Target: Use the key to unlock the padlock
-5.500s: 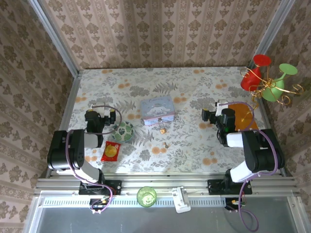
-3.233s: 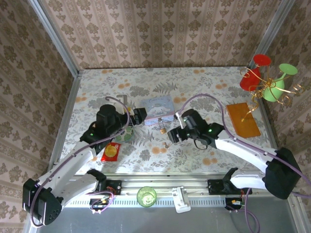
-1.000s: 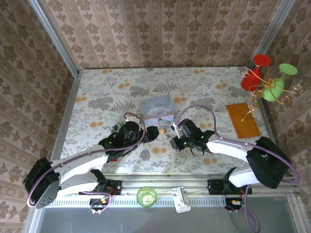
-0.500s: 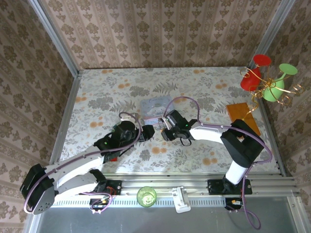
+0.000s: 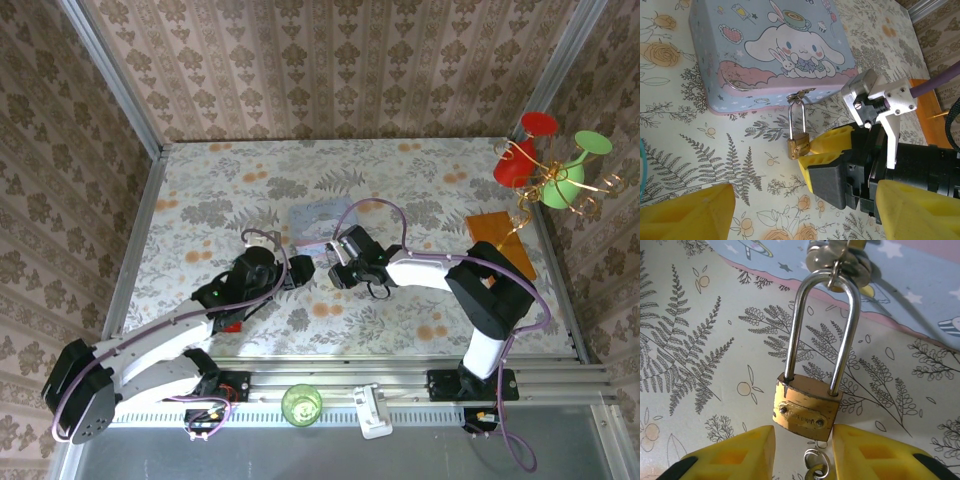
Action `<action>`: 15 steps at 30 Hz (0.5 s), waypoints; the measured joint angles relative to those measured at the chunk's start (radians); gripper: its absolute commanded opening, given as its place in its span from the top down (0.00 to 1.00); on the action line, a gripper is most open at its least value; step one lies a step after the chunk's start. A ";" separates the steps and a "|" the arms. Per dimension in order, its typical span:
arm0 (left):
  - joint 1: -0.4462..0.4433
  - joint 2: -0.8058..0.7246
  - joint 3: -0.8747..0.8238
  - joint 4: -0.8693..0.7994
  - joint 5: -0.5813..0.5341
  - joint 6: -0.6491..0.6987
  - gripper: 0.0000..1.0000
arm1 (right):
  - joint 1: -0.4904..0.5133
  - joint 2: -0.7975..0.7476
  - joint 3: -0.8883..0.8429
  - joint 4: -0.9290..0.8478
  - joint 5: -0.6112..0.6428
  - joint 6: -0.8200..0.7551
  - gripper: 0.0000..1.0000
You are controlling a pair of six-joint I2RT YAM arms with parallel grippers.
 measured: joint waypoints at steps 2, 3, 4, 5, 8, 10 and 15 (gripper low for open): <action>0.002 -0.009 -0.001 -0.001 0.000 0.000 0.25 | 0.001 0.000 -0.011 0.011 -0.004 0.005 0.67; 0.004 -0.014 -0.001 -0.002 0.000 0.001 0.25 | 0.001 0.000 -0.018 0.015 -0.005 0.011 0.68; 0.006 -0.019 -0.002 -0.002 0.000 0.003 0.25 | 0.001 0.002 -0.022 0.016 -0.005 0.015 0.68; 0.007 -0.024 -0.002 -0.004 0.000 0.004 0.25 | 0.001 0.003 -0.023 0.018 -0.005 0.017 0.68; 0.012 -0.033 -0.002 -0.008 0.000 0.005 0.25 | 0.002 0.003 -0.024 0.021 -0.008 0.027 0.68; 0.012 -0.037 -0.002 -0.012 0.000 0.007 0.25 | 0.009 0.003 -0.027 0.029 -0.004 0.032 0.69; 0.012 -0.044 -0.002 -0.014 0.000 0.007 0.26 | 0.041 -0.016 -0.061 0.056 0.006 0.040 0.70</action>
